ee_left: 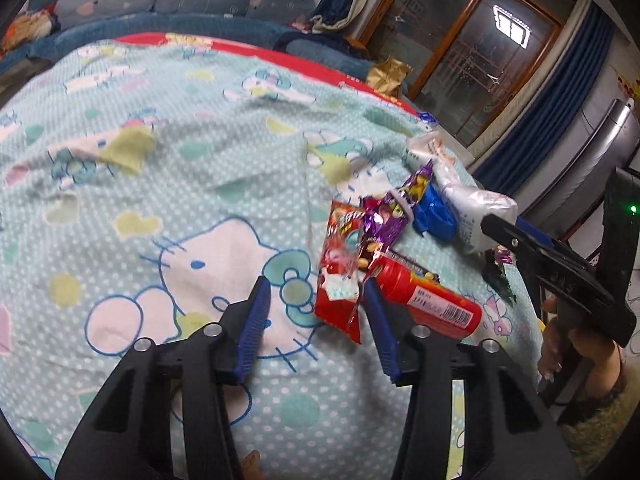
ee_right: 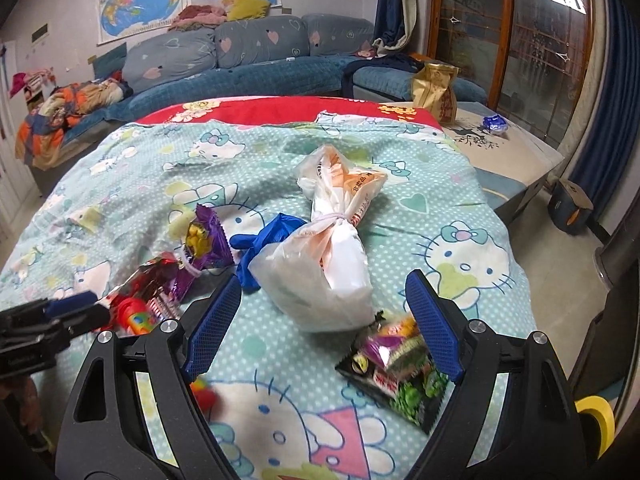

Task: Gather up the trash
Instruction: 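Grasp the red candy wrapper with the left tool while the right tool grasps the white plastic bag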

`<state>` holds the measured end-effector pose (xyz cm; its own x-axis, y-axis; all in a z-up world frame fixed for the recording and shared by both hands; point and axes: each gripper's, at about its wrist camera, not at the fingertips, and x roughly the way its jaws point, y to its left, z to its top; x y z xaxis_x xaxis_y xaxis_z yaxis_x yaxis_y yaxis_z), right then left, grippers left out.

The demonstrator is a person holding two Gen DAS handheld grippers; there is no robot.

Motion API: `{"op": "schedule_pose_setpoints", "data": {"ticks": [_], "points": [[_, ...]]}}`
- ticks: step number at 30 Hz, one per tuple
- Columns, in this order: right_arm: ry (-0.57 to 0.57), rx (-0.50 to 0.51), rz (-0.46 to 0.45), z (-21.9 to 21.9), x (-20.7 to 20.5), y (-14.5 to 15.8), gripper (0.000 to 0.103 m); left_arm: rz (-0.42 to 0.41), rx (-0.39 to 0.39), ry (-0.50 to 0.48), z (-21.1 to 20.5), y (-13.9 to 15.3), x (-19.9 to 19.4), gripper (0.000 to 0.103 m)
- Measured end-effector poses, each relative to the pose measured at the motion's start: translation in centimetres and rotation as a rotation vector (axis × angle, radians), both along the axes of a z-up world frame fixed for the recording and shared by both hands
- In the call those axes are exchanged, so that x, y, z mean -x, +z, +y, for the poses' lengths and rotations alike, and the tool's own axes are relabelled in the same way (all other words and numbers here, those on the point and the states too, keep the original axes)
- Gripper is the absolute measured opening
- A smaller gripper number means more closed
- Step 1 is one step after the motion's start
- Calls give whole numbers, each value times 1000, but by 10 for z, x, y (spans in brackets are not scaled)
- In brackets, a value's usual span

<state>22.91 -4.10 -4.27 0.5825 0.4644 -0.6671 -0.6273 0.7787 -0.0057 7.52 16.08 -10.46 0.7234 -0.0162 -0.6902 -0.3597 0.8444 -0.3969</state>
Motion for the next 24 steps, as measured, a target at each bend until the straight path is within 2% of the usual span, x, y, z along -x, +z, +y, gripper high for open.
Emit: {"op": "schedule_pose_setpoints", "data": {"ticks": [4, 8, 10, 11, 12, 19, 24], "points": [[-2, 3, 23, 8, -5, -5, 72, -1, 16, 2, 2, -4, 1, 37], [-9, 11, 40, 10, -7, -10, 51, -7, 22, -9, 2, -4, 1, 22], [-37, -6, 38, 7, -8, -11, 42, -11, 22, -24, 0, -3, 1, 20], [-42, -26, 48, 4, -9, -10, 34, -16, 23, -38, -2, -2, 0, 18], [-44, -43, 54, 2, -9, -9, 32, -25, 20, -44, -4, 0, 0, 17], [-13, -152, 11, -16, 7, 16, 30, -101, -11, -36, -6, 22, 7, 16], [8, -192, 12, -29, 24, 26, 30, -136, -37, -41, -11, 36, 11, 16]]}}
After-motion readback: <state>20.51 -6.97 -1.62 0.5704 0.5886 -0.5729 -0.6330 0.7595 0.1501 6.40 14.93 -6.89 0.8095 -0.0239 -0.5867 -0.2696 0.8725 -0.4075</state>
